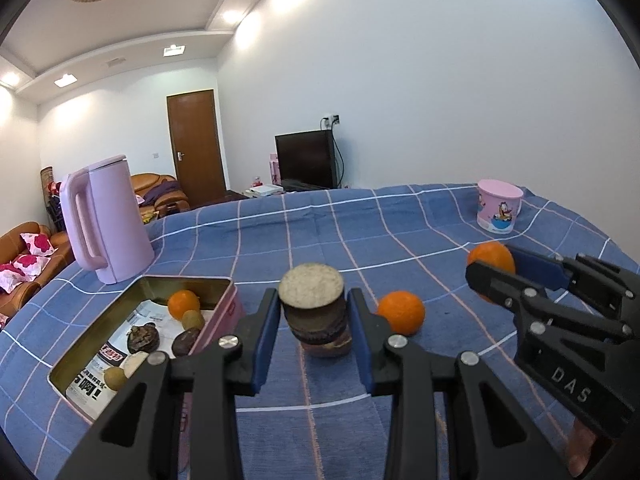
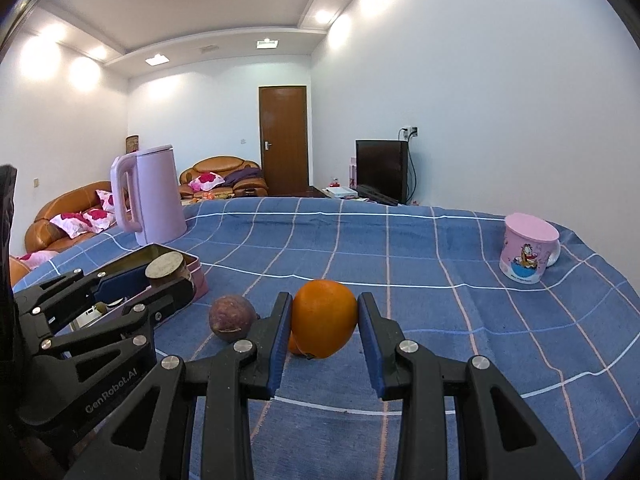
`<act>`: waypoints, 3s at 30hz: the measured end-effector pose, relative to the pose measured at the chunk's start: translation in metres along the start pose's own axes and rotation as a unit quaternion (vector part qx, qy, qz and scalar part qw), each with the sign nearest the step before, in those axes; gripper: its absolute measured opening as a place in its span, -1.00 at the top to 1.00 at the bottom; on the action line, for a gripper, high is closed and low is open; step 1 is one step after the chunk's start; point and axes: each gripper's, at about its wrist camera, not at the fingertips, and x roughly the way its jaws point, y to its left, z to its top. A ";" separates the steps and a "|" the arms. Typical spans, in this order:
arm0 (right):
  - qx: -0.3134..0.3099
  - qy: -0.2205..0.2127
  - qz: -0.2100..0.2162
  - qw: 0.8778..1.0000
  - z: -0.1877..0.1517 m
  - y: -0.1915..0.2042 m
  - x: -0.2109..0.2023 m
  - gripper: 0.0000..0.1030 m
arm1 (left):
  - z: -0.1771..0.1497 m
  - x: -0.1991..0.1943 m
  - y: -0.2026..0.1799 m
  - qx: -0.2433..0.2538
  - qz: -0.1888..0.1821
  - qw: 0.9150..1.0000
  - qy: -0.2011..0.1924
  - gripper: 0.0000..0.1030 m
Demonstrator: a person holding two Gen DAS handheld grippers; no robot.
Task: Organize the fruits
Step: 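Lift the cut piece in the left and orange in the right toward the tin, then carry the cut piece in the left gripper and orange in the right over the tin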
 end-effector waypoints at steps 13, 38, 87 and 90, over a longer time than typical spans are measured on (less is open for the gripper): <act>-0.025 0.004 0.040 0.999 0.013 0.036 0.016 0.32 | 0.004 -0.005 0.039 -0.035 0.023 0.999 -0.005 0.30; -0.067 0.007 0.120 0.991 0.043 0.118 0.051 0.32 | 0.005 -0.008 0.131 -0.095 0.102 0.990 -0.007 0.30; -0.095 0.091 0.172 0.976 0.021 0.183 0.102 0.32 | -0.018 0.040 0.197 -0.108 0.155 0.978 0.086 0.30; -0.092 0.106 0.174 0.975 0.020 0.182 0.107 0.32 | -0.019 0.041 0.196 -0.106 0.155 0.978 0.091 0.30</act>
